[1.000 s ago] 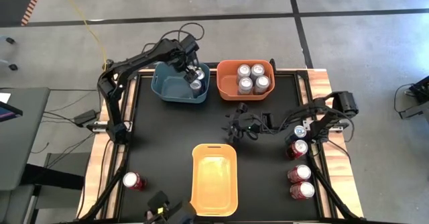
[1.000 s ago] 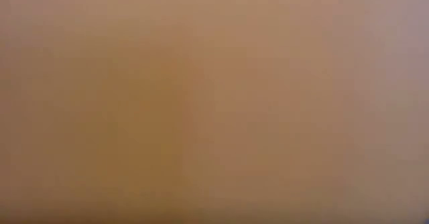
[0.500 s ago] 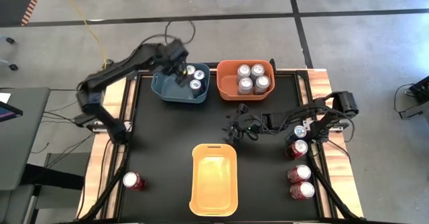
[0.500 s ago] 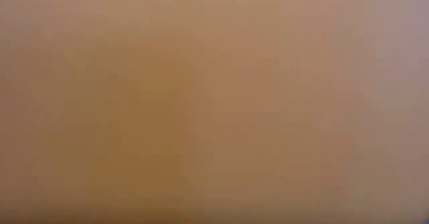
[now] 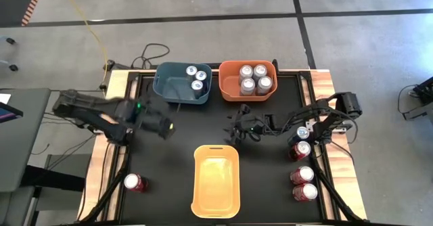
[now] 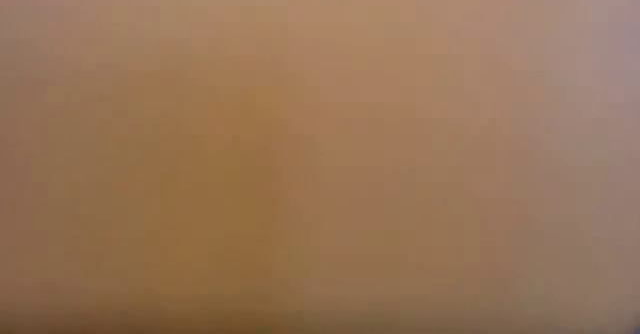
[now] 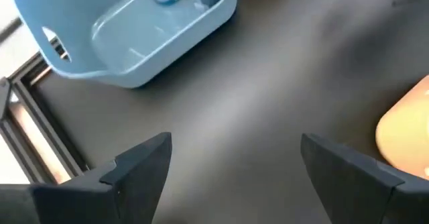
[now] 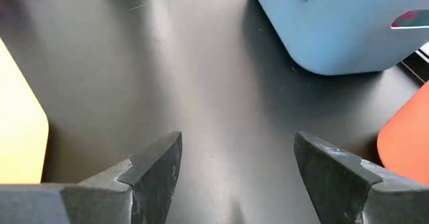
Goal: Sort soda cans
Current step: Put the blue soda can into the blue bin
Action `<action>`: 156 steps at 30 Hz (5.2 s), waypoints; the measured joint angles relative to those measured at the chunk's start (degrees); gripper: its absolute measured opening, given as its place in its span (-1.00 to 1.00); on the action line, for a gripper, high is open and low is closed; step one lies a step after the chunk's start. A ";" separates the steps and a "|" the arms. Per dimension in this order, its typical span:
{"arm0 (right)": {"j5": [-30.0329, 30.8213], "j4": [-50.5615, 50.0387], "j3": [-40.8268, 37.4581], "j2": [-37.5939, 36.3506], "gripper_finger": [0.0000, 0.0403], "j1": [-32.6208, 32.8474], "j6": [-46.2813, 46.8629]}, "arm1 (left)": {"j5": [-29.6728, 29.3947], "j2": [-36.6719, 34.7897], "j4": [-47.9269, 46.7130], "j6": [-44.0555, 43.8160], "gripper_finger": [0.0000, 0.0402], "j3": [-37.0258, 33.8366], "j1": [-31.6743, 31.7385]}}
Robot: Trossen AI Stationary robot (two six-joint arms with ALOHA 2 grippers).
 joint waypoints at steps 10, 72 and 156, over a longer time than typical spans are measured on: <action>12.60 -3.89 0.00 -2.81 0.52 -2.26 -8.35 | -4.74 1.29 4.29 -12.16 0.62 -13.17 -11.81; -17.09 -106.48 11.30 -34.25 0.52 1.85 58.85 | -12.34 1.23 43.23 3.45 0.62 -36.24 -13.96; -10.57 -77.61 76.88 32.50 0.44 -3.55 -6.49 | -9.66 -7.34 69.28 38.82 0.62 -40.77 -4.89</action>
